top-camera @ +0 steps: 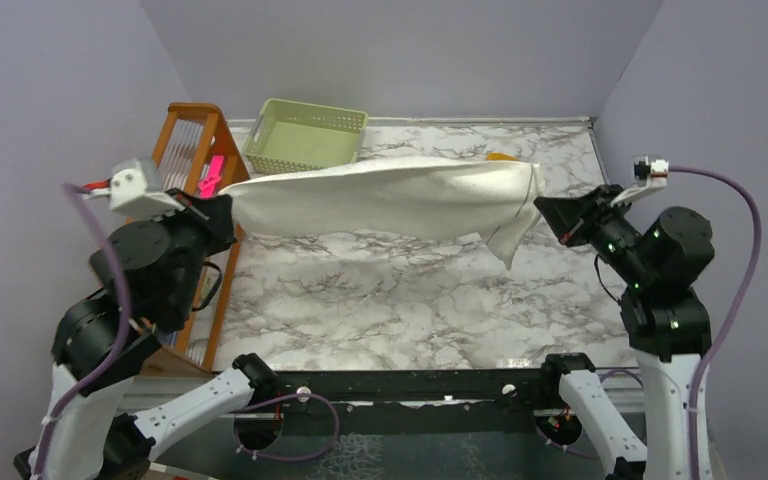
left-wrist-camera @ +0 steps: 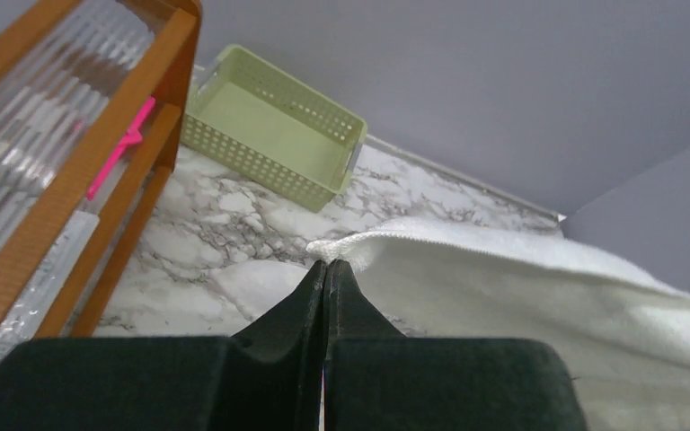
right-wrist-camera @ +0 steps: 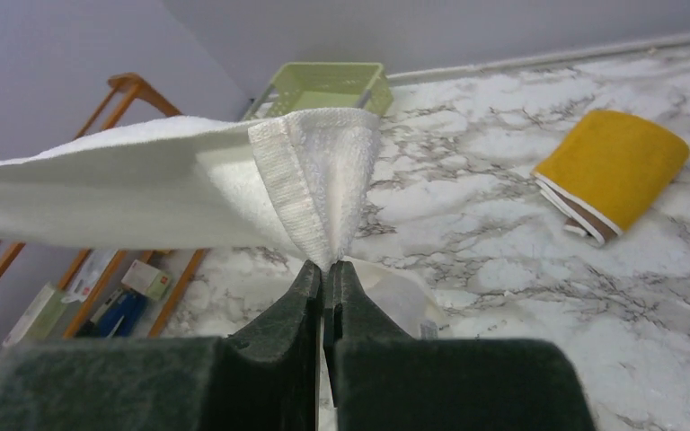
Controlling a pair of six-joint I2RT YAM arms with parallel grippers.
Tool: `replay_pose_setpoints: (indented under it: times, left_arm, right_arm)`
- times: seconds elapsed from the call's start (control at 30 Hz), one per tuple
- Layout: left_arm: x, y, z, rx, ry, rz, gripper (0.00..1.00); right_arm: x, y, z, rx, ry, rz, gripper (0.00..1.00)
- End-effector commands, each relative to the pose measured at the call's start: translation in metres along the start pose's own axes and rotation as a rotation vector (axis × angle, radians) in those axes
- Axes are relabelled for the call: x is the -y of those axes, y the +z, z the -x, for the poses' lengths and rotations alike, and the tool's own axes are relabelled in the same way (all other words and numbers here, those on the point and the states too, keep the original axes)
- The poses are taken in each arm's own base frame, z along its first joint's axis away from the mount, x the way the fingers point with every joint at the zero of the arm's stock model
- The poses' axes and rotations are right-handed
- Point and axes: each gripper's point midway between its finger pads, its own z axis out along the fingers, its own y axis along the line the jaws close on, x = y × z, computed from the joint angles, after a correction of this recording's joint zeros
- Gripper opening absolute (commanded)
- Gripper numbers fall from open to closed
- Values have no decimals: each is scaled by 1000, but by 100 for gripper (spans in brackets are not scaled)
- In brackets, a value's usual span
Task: Roll the towels
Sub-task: Flatten out the towel at the center of the board.
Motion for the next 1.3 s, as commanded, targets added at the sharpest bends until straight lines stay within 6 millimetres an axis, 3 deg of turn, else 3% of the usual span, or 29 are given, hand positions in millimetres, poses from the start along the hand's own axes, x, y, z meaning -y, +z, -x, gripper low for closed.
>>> replay_pose_setpoints:
  times: [0.0, 0.17, 0.27, 0.33, 0.47, 0.63, 0.7, 0.77, 0.83, 0.93, 0.97, 1.03, 1.1, 1.13, 1.2, 1.27]
  left_arm:
    - [-37, -32, 9, 3, 30, 46, 0]
    - [-51, -47, 5, -23, 37, 44, 0]
    - [-51, -37, -8, -65, 96, 78, 0]
    - [-53, -22, -25, -100, 147, 132, 0]
    - [-68, 11, -62, -136, 265, 314, 0]
    - [-75, 68, -139, -225, 448, 418, 0]
    - [-87, 98, -176, -328, 479, 439, 0]
    - [-117, 128, -206, -423, 442, 497, 0]
    - [-146, 154, -223, -460, 379, 554, 0]
    - [-166, 188, -233, -500, 287, 558, 0]
    - [-168, 199, -230, -498, 270, 556, 5]
    - [-165, 216, -221, -485, 281, 542, 44]
    - [-155, 234, -214, -485, 303, 497, 76]
    - [-152, 241, -212, -490, 316, 479, 82]
    - [-144, 249, -209, -498, 333, 437, 83]
    - [-135, 251, -212, -521, 341, 371, 81]
  right_arm:
    - [-42, -47, 7, 62, -77, 122, 1]
    - [-82, -96, 36, 222, -112, 216, 1]
    - [-70, -84, 27, 170, -58, 170, 1]
    - [-43, -59, 5, 78, 17, 90, 1]
    - [19, -3, -68, -158, 162, -58, 1]
    - [91, 46, -143, -311, 295, -258, 1]
    - [117, 62, -162, -342, 333, -342, 1]
    - [142, 76, -178, -370, 362, -438, 1]
    - [164, 89, -187, -393, 378, -529, 1]
    - [189, 103, -189, -391, 382, -632, 5]
    - [194, 108, -186, -377, 375, -645, 13]
    - [198, 116, -176, -337, 354, -646, 47]
    - [195, 125, -164, -301, 312, -603, 61]
    - [193, 129, -157, -290, 278, -578, 64]
    - [183, 135, -146, -275, 218, -519, 64]
    - [160, 144, -139, -276, 127, -412, 64]
